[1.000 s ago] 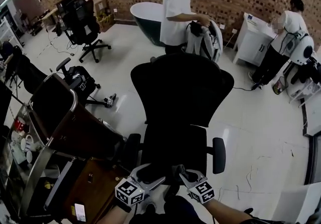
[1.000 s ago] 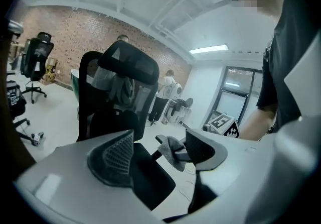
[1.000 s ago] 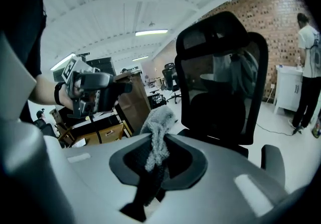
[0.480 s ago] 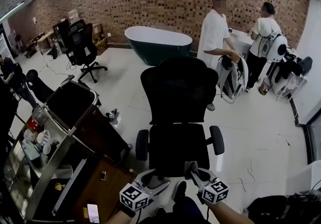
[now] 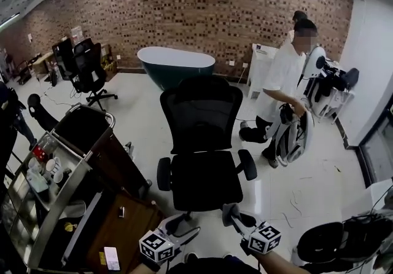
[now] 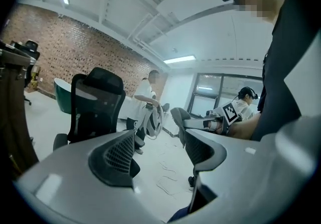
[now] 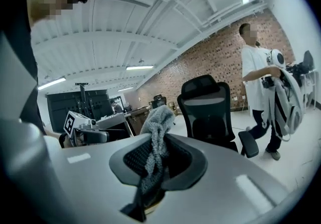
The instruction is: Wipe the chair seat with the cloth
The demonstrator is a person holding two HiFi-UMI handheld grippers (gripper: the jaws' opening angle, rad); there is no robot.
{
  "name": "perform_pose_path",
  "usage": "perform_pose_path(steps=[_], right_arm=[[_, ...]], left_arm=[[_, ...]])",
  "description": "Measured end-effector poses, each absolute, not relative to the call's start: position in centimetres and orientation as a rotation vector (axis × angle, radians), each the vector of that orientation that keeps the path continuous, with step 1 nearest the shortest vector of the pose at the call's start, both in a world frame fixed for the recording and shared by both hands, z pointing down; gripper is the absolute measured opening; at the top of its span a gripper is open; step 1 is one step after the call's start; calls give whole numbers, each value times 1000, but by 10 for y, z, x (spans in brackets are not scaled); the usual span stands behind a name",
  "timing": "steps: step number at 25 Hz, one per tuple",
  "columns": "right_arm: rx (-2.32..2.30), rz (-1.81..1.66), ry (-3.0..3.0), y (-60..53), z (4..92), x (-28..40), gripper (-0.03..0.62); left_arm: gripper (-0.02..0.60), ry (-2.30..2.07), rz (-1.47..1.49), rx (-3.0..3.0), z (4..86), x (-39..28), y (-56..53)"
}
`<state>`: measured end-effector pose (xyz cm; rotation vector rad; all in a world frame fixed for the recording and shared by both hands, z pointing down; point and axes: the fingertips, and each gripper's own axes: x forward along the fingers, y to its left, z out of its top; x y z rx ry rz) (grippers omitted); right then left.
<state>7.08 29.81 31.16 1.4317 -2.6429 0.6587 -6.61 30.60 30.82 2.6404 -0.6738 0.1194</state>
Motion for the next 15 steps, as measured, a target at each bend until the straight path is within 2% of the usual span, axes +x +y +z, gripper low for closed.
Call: perform_pose_path(steps=[15], right_arm=[[1353,592,-2710,339,290,127,46]], left_arm=[[331,-734,95,2676,287,-12,337]])
